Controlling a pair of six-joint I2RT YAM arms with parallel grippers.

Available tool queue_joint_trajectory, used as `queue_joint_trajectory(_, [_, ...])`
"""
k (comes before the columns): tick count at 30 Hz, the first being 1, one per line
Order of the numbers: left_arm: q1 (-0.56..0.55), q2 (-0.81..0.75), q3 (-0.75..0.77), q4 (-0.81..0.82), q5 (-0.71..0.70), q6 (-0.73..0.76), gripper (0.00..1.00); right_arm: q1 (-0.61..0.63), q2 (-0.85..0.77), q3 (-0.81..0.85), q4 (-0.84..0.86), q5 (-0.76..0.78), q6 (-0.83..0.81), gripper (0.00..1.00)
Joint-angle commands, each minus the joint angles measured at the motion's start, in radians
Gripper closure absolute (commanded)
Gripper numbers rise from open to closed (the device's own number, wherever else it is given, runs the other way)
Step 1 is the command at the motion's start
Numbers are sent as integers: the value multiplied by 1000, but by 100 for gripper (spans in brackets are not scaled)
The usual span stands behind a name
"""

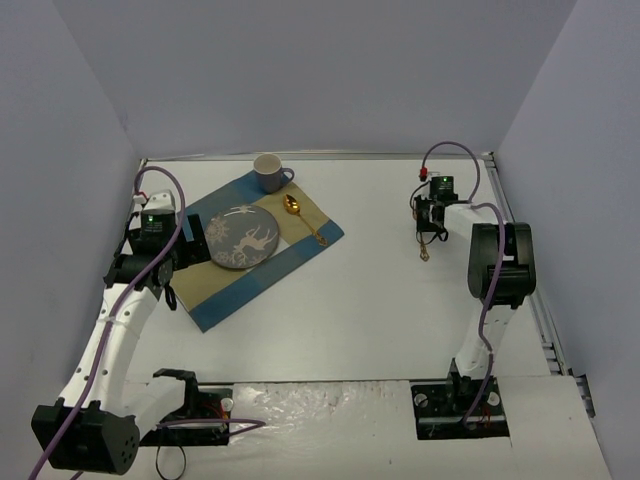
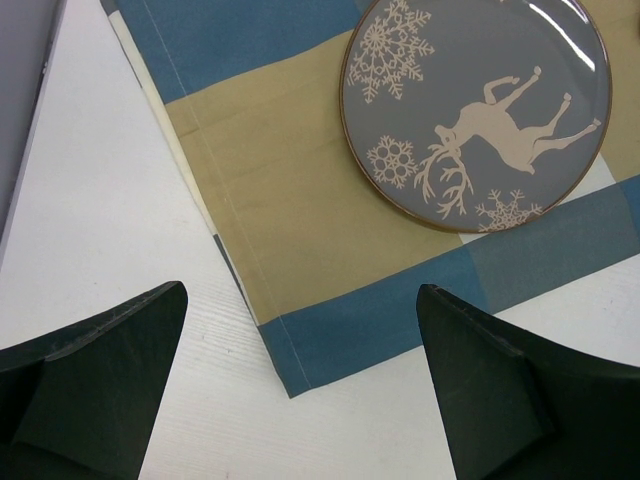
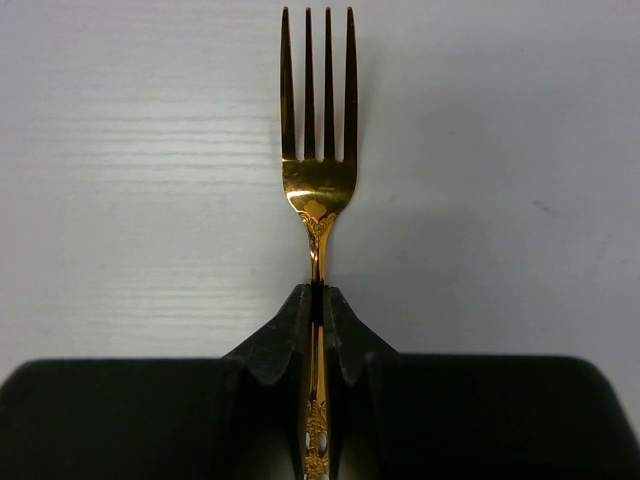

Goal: Set the dinner table for one person

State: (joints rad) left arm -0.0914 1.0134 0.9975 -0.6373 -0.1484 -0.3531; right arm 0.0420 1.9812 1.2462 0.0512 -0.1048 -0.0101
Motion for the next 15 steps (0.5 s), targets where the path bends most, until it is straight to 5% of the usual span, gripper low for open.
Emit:
queue_joint_trajectory(1, [2,-29,79,-36,-9,-15,3,132,-150,3,-34,40,53,100])
queue_joint_trajectory(8, [2,-81,176,-194,-36,-38,3,412,-237,93,-47,92,160,100])
queue_joint_trajectory(15, [4,-159,254,-316,-79,-28,3,697,-146,284,-47,93,248,100])
